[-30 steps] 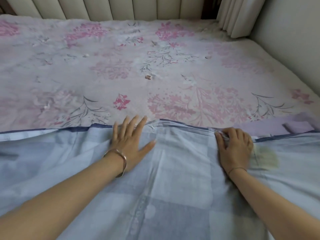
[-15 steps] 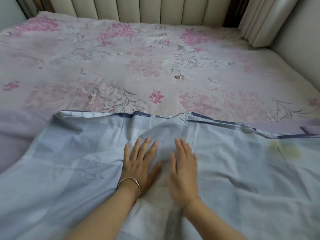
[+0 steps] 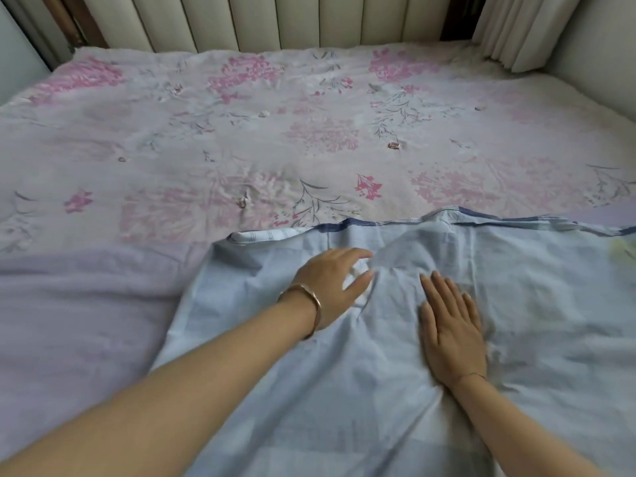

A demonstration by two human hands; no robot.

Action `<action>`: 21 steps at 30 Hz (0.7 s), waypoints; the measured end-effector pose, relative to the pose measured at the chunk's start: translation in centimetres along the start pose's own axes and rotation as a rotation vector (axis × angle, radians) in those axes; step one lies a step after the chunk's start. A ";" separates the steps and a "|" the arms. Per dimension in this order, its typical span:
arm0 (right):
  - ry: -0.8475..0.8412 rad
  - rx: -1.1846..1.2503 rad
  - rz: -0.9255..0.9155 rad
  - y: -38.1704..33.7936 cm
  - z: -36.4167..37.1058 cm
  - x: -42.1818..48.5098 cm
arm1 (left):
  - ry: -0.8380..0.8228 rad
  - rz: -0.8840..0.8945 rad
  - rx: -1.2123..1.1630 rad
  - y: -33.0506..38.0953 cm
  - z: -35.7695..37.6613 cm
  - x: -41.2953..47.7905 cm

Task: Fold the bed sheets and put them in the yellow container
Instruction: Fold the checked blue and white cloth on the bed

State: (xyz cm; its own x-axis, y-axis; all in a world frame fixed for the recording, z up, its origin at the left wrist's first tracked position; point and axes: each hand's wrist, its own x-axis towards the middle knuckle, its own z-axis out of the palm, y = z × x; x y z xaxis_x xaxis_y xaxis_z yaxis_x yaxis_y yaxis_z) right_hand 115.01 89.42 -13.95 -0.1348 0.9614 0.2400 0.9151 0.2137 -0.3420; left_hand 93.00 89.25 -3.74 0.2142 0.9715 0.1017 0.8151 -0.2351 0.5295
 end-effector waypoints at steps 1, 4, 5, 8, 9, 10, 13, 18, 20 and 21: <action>-0.016 -0.014 0.004 -0.2 0.0 0.0 | 0.098 0.109 0.108 -1.1 -2.0 -0.5; -0.052 -0.040 0.036 -0.5 -0.1 0.0 | 0.247 0.323 0.474 -4.7 -5.1 -1.1; -0.058 -0.046 0.040 -0.3 -0.2 -0.1 | 0.250 0.302 0.541 -5.8 -5.7 -1.4; -0.067 -0.070 0.040 -0.4 -0.3 0.4 | 0.286 0.054 0.416 -8.6 -7.7 -3.5; -0.083 -0.071 0.040 -0.5 -0.3 0.4 | 0.296 -0.063 0.317 -9.2 -8.1 -4.2; -0.101 -0.075 0.044 -0.5 -0.2 0.3 | 0.295 -0.176 0.229 -9.7 -8.2 -4.8; -0.146 -0.083 0.043 -0.5 -0.5 0.6 | 0.395 -0.290 -0.023 -10.3 -8.9 -5.6; -0.260 0.477 0.289 -5.0 -4.3 2.8 | 0.388 -0.374 -0.444 -10.1 -11.1 -5.2; -0.230 0.623 0.195 -9.7 -6.1 3.7 | 0.292 -0.400 -0.477 -9.7 -11.9 -4.7; -0.231 0.590 0.060 -12.3 -6.8 4.3 | 0.234 -0.410 -0.477 -9.5 -12.3 -4.3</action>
State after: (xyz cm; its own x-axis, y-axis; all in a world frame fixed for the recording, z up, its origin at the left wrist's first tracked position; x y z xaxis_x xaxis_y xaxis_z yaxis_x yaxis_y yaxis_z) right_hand 105.73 89.79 -2.54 -0.2287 0.9732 0.0256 0.5694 0.1551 -0.8073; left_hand 77.74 87.66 1.12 -0.2284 0.9729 -0.0355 0.4670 0.1415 0.8729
